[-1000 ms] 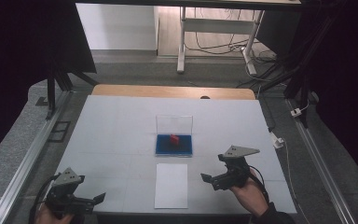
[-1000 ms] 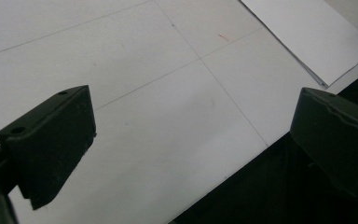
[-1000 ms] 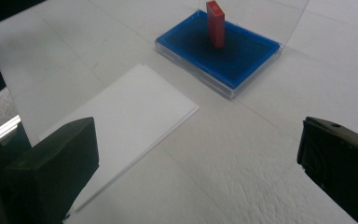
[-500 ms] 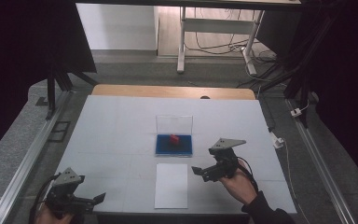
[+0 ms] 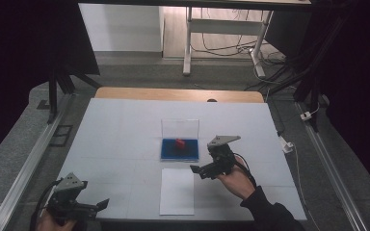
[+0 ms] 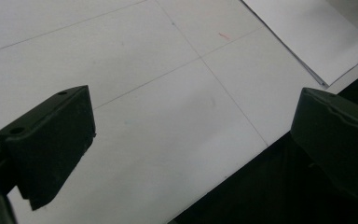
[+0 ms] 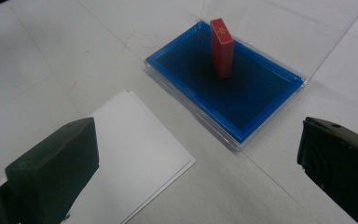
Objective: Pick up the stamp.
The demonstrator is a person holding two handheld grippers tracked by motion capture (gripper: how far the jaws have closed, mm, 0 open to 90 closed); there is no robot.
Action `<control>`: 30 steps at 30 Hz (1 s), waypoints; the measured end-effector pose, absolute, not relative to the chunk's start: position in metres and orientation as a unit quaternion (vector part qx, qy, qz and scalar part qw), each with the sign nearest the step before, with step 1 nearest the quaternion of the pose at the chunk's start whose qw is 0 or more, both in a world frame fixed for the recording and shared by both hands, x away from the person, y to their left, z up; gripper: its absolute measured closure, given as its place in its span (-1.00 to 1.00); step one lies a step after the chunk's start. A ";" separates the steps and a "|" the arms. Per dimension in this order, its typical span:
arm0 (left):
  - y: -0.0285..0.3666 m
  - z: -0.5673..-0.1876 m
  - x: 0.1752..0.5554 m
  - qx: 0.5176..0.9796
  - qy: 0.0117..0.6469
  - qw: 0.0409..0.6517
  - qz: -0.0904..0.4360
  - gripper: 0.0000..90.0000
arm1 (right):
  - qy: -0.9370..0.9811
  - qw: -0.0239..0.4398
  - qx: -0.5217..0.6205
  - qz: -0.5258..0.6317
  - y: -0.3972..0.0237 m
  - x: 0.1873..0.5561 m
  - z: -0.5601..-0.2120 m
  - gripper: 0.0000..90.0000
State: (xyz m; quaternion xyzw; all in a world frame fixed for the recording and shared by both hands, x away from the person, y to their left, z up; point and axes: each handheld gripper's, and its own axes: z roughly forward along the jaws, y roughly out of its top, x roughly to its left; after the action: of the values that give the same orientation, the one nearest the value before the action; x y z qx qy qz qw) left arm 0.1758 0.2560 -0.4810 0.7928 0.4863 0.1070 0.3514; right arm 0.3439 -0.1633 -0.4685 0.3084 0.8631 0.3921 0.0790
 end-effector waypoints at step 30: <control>0.254 -0.482 0.176 0.798 0.483 0.344 0.107 -0.99 | 0.893 0.090 0.266 0.351 -0.107 0.398 -0.484 -0.96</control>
State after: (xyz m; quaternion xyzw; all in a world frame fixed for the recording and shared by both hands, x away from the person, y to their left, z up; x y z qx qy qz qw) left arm 0.1762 0.2536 -0.4816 0.7982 0.4827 0.1073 0.3439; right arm 0.3981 -0.1070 -0.4836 0.2662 0.8931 0.3512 0.0903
